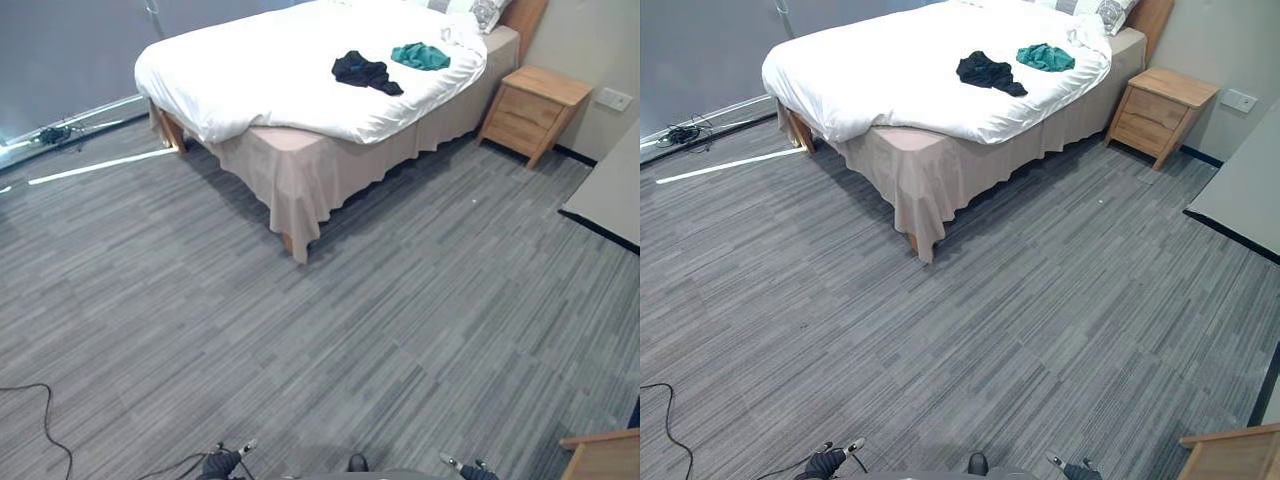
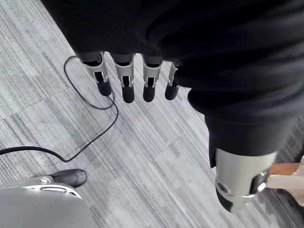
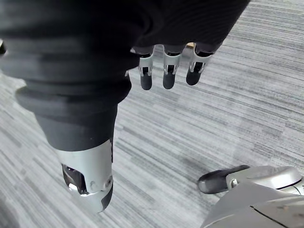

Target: Tidy the bed and pick cloth on bed and put in laundry

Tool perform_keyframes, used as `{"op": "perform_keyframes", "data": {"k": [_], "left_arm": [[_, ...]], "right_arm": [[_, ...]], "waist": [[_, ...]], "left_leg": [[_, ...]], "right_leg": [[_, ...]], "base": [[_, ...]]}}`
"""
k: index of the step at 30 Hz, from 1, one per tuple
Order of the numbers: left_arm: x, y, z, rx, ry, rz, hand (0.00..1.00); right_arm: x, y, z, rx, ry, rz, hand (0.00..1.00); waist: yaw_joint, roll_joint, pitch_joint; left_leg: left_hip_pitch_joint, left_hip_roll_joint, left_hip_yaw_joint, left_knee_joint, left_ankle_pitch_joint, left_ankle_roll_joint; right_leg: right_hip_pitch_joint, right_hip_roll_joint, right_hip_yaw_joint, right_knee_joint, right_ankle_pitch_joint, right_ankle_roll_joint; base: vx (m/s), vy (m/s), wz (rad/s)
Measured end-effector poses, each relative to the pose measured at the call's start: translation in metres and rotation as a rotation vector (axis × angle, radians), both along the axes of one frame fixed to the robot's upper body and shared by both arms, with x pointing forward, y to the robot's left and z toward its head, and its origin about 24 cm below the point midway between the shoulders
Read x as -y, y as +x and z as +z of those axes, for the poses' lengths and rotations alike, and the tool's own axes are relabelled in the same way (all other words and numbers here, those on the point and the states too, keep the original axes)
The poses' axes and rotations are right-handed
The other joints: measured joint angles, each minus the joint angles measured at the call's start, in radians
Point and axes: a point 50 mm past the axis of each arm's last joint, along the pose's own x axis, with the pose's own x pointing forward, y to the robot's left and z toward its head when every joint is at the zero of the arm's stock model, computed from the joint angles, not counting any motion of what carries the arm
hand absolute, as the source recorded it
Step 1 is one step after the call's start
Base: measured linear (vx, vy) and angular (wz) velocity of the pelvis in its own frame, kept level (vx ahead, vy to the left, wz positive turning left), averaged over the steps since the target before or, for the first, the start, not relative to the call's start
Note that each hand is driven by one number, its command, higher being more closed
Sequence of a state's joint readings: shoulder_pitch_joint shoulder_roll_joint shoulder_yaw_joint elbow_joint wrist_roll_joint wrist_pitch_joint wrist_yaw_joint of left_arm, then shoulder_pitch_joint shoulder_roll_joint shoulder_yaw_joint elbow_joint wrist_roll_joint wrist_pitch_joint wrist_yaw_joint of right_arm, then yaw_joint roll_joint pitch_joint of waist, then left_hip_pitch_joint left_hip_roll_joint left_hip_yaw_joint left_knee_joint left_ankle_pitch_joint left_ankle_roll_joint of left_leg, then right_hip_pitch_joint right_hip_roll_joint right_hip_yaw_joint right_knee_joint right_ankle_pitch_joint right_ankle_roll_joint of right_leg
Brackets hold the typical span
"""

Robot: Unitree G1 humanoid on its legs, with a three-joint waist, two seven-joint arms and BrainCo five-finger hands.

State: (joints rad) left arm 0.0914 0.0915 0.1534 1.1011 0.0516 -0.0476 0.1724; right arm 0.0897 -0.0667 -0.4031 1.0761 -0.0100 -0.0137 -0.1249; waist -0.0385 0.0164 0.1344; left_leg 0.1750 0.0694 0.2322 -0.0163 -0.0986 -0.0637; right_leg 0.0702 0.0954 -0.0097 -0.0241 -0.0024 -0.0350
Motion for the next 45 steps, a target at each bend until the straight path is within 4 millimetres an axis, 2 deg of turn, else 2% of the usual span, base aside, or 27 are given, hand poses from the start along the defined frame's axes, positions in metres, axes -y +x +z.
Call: {"op": "perform_keyframes", "data": {"k": [2, 5, 6, 9, 13, 14, 16, 17, 18, 19, 20, 22, 23, 25, 26, 27, 29, 31, 33, 35, 36, 37, 38, 39, 41, 43, 45], "left_arm": [[-0.002, 0.004, 0.001, 0.008, 0.005, -0.009, 0.0], [-0.007, 0.005, 0.002, 0.008, 0.006, -0.032, 0.0], [-0.007, -0.001, 0.0, -0.02, 0.005, -0.035, 0.0], [-0.006, -0.007, -0.002, -0.052, 0.0, -0.031, 0.0], [-0.002, 0.013, 0.001, -0.011, -0.016, -0.044, 0.0], [-0.001, 0.02, 0.002, 0.006, -0.021, -0.05, 0.0], [0.003, 0.041, 0.007, 0.059, -0.035, -0.047, 0.0], [0.004, 0.048, 0.009, 0.078, -0.039, -0.04, 0.0], [0.013, 0.06, 0.011, 0.104, -0.059, -0.055, 0.0], [0.013, 0.063, 0.012, 0.113, -0.061, -0.06, 0.0], [0.014, 0.065, 0.012, 0.121, -0.063, -0.058, 0.0], [0.013, 0.056, 0.01, 0.116, -0.062, -0.047, 0.0], [0.012, 0.051, 0.009, 0.111, -0.06, -0.041, 0.0], [0.012, 0.042, 0.007, 0.094, -0.061, -0.031, 0.0], [0.008, 0.041, 0.008, 0.115, -0.066, 0.025, 0.0], [0.004, 0.046, 0.012, 0.147, -0.061, 0.043, 0.0], [0.002, 0.054, 0.016, 0.187, -0.059, 0.052, 0.0], [0.003, 0.063, 0.022, 0.248, -0.061, 0.061, 0.0], [0.004, 0.066, 0.022, 0.256, -0.066, 0.066, 0.0], [0.01, 0.059, 0.018, 0.221, -0.081, 0.06, 0.0], [0.014, 0.046, 0.012, 0.184, -0.095, 0.062, 0.0], [0.005, 0.046, 0.013, 0.177, -0.076, 0.068, 0.0], [0.002, 0.045, 0.013, 0.173, -0.068, 0.064, 0.0], [0.001, 0.046, 0.014, 0.17, -0.063, 0.047, 0.0], [0.005, 0.044, 0.01, 0.132, -0.071, 0.024, 0.0], [0.01, 0.038, 0.007, 0.09, -0.074, -0.001, 0.0], [0.013, 0.038, 0.006, 0.075, -0.068, -0.051, 0.0]], "right_arm": [[-0.001, 0.005, 0.001, 0.012, 0.001, 0.003, 0.0], [-0.003, 0.004, 0.0, 0.012, 0.018, 0.004, 0.0], [-0.007, 0.007, 0.0, 0.022, 0.037, 0.011, 0.0], [-0.01, -0.006, -0.004, -0.021, 0.069, -0.015, 0.0], [-0.008, -0.007, -0.005, -0.018, 0.085, -0.064, 0.0], [-0.007, -0.005, -0.005, -0.013, 0.082, -0.064, 0.0], [-0.006, 0.0, -0.003, 0.002, 0.082, -0.071, 0.0], [-0.004, 0.001, -0.003, 0.011, 0.083, -0.084, 0.0], [-0.003, 0.016, 0.0, 0.053, 0.086, -0.1, 0.0], [-0.002, 0.02, 0.001, 0.071, 0.089, -0.121, 0.0], [0.001, 0.019, 0.002, 0.084, 0.086, -0.163, 0.0], [0.006, 0.019, 0.003, 0.086, 0.077, -0.159, 0.0], [0.003, 0.02, 0.003, 0.09, 0.079, -0.151, 0.0], [0.005, 0.026, 0.004, 0.093, 0.069, -0.116, 0.0], [0.004, 0.024, 0.004, 0.075, 0.059, -0.081, 0.0], [0.001, 0.028, 0.004, 0.068, 0.049, -0.031, 0.0], [0.003, 0.035, 0.006, 0.069, 0.022, 0.027, 0.0], [0.007, 0.05, 0.011, 0.086, -0.014, 0.088, 0.0], [0.011, 0.057, 0.015, 0.105, -0.037, 0.106, 0.0], [0.015, 0.051, 0.015, 0.095, -0.061, 0.127, 0.0], [0.017, 0.036, 0.012, 0.057, -0.064, 0.123, 0.0], [0.001, 0.029, 0.006, 0.036, -0.018, 0.115, 0.0], [-0.001, 0.025, 0.003, 0.013, -0.008, 0.12, 0.0], [-0.004, 0.021, 0.001, -0.006, 0.0, 0.131, 0.0], [-0.001, 0.021, 0.002, -0.012, -0.014, 0.148, 0.0], [0.004, 0.026, 0.006, 0.015, -0.036, 0.163, 0.0], [0.005, 0.029, 0.007, 0.031, -0.04, 0.157, 0.0]], "waist": [[0.001, -0.006, 0.006], [0.004, -0.026, 0.03], [0.003, -0.021, 0.041], [-0.009, -0.02, 0.049], [-0.041, 0.005, 0.081], [-0.046, 0.01, 0.091], [-0.07, 0.02, 0.115], [-0.076, 0.018, 0.133], [-0.08, 0.043, 0.171], [-0.085, 0.035, 0.18], [-0.091, 0.035, 0.185], [-0.085, 0.058, 0.176], [-0.086, 0.07, 0.173], [-0.072, 0.075, 0.186], [-0.048, 0.06, 0.197], [-0.026, 0.058, 0.2], [-0.017, 0.032, 0.209], [0.014, 0.013, 0.213], [0.028, 0.006, 0.211], [0.024, 0.032, 0.189], [0.028, 0.056, 0.151], [0.006, -0.01, 0.128], [0.005, -0.02, 0.118], [-0.002, -0.047, 0.116], [-0.006, -0.051, 0.117], [-0.011, -0.028, 0.115], [-0.023, -0.01, 0.112]], "left_leg": [[-0.024, 0.0, 0.018, 0.026, -0.02, 0.011], [-0.014, -0.01, 0.033, 0.078, -0.089, 0.026], [0.0, -0.003, 0.051, 0.087, -0.104, 0.029], [0.045, 0.026, 0.039, 0.086, -0.125, 0.013], [0.067, 0.124, -0.01, 0.079, -0.16, -0.046], [0.072, 0.14, -0.011, 0.074, -0.158, -0.056], [0.112, 0.177, -0.022, 0.014, -0.158, -0.07], [0.14, 0.191, -0.023, -0.002, -0.158, -0.064], [0.151, 0.212, -0.019, 0.011, -0.112, -0.045], [0.15, 0.207, -0.027, 0.028, -0.069, -0.055], [0.151, 0.216, -0.052, 0.109, -0.008, -0.115], [0.086, 0.263, -0.083, 0.344, 0.098, -0.123], [-0.008, 0.3, -0.107, 0.55, 0.206, -0.111], [-0.144, 0.351, -0.103, 0.93, 0.185, -0.107], [-0.202, 0.349, -0.102, 1.089, 0.123, -0.093], [-0.261, 0.32, -0.09, 1.158, 0.06, -0.055], [-0.348, 0.254, -0.076, 1.141, -0.003, -0.04], [-0.452, 0.159, 0.045, 0.911, -0.084, -0.054], [-0.469, 0.107, 0.25, 0.65, -0.075, -0.03], [-0.441, 0.053, 0.506, 0.361, 0.031, 0.119], [-0.429, 0.026, 0.621, 0.274, 0.059, 0.336], [-0.396, -0.043, 0.593, 0.255, 0.0, 0.366], [-0.387, -0.062, 0.549, 0.242, -0.02, 0.358], [-0.352, -0.099, 0.464, 0.241, -0.042, 0.337], [-0.269, -0.131, 0.349, 0.243, -0.064, 0.297], [-0.145, -0.135, 0.208, 0.203, -0.058, 0.254], [-0.097, -0.109, 0.101, 0.18, -0.048, 0.212]], "right_leg": [[-0.094, -0.003, 0.007, 0.16, -0.081, 0.004], [-0.211, -0.032, -0.016, 0.457, -0.19, 0.103], [-0.305, -0.064, -0.07, 0.687, -0.198, 0.112], [-0.414, -0.211, -0.234, 0.942, -0.23, 0.105], [-0.464, -0.233, -0.271, 0.624, -0.211, 0.085], [-0.478, -0.234, -0.268, 0.548, -0.173, 0.09], [-0.515, -0.259, -0.237, 0.26, 0.026, 0.131], [-0.513, -0.261, -0.256, 0.271, 0.149, 0.124], [-0.563, -0.25, -0.261, 0.415, 0.08, 0.066], [-0.589, -0.263, -0.247, 0.498, 0.022, 0.058], [-0.598, -0.27, -0.239, 0.618, -0.073, 0.019], [-0.554, -0.226, -0.239, 0.661, -0.175, -0.002], [-0.506, -0.187, -0.242, 0.636, -0.207, -0.019], [-0.387, -0.113, -0.225, 0.558, -0.229, -0.061], [-0.287, -0.077, -0.214, 0.491, -0.23, -0.095], [-0.179, -0.058, -0.2, 0.415, -0.231, -0.102], [-0.069, -0.055, -0.192, 0.317, -0.226, -0.095], [0.067, -0.071, -0.183, 0.199, -0.219, -0.067], [0.165, -0.088, -0.2, 0.119, -0.236, -0.035], [0.243, -0.06, -0.247, 0.09, -0.263, 0.01], [0.273, -0.017, -0.266, 0.127, -0.293, 0.052], [0.262, -0.058, -0.305, 0.26, -0.325, 0.071], [0.223, -0.076, -0.323, 0.379, -0.316, 0.1], [0.13, -0.12, -0.334, 0.665, -0.295, 0.157], [0.005, -0.183, -0.319, 1.015, -0.288, 0.172], [-0.113, -0.281, -0.323, 1.084, -0.301, 0.15], [-0.179, -0.317, -0.285, 0.912, -0.314, 0.146]], "base": [[-0.06, -0.001, -0.21], [-0.06, -0.018, -0.22], [-0.04, -0.029, -0.2], [0.14, -0.04, 0.07], [0.4, -0.239, 0.32], [0.49, -0.4, 0.4], [0.55, -0.462, 0.39], [0.54, -0.44, 0.07], [0.4, -0.328, -0.06], [0.48, -0.445, -0.06], [0.54, -0.507, -0.18], [0.66, -0.526, -0.4], [0.74, -0.453, -0.52], [0.65, -0.329, -0.61], [0.56, -0.188, -0.57], [0.56, -0.162, -0.44], [0.5, -0.089, -0.12], [0.6, -0.068, -0.21], [0.58, -0.031, -0.04], [0.76, 0.015, 0.54], [0.89, 0.081, 1.43], [0.76, 0.068, 1.57], [0.75, 0.019, 2.02], [0.7, -0.027, 1.86], [0.68, -0.064, 1.85], [0.68, -0.162, 1.81], [0.55, -0.259, 1.78]]}}
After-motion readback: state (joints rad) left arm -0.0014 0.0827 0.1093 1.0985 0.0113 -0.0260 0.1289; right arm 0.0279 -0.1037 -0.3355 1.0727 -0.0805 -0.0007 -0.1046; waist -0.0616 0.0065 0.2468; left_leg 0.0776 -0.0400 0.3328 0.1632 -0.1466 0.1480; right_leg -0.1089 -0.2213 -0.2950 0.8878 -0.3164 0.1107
